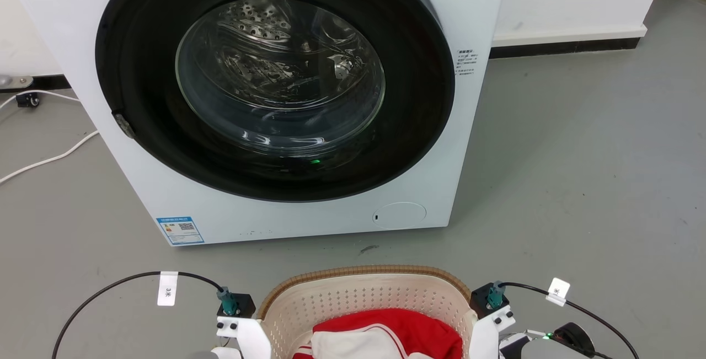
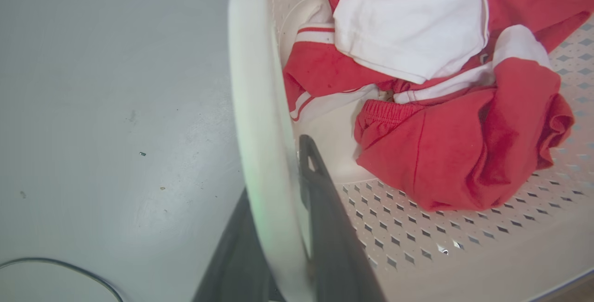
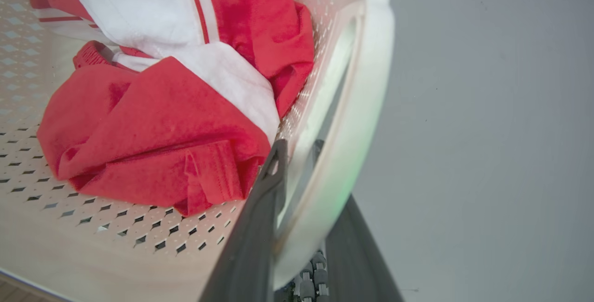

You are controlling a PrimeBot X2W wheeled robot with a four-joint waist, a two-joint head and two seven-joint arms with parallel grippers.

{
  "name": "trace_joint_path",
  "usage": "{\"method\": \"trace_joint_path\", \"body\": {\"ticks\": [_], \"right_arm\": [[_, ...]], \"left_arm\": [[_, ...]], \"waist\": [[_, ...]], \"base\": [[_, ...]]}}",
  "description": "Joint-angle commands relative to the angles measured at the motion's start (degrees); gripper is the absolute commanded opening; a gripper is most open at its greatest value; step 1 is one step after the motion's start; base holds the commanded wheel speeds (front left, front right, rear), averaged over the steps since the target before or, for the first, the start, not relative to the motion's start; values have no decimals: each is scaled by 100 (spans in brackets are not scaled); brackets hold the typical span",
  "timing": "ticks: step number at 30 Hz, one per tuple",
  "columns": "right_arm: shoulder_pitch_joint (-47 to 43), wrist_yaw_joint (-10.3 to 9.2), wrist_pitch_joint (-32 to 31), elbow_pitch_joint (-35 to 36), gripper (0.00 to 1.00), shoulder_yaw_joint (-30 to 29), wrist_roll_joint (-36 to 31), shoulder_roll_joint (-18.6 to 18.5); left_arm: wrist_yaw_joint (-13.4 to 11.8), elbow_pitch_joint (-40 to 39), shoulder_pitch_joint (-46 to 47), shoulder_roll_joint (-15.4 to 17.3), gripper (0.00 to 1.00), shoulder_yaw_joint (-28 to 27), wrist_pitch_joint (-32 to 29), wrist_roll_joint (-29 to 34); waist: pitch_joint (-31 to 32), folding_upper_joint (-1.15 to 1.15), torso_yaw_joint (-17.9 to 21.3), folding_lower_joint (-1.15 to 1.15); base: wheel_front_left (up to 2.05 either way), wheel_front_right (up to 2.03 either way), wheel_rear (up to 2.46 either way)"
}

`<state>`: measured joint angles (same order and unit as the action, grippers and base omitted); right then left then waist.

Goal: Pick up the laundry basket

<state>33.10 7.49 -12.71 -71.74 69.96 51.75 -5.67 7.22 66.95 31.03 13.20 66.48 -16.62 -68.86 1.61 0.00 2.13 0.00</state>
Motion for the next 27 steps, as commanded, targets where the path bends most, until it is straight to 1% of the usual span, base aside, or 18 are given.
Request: {"method": "trace_joint_path", "body": {"ticks": [1, 27], "right_arm": [[75, 0, 6, 0, 0, 44, 3, -19], [70, 0, 35, -24, 0, 239, 199, -43]], "left_arm": [[41, -21, 101, -5, 0, 31, 41, -12], [41, -13, 131, -2, 0, 276, 89, -240]], "waist": [[1, 0, 1, 0], [26, 0, -29, 0]], "base": [[0, 0, 0], [0, 0, 0]]}}
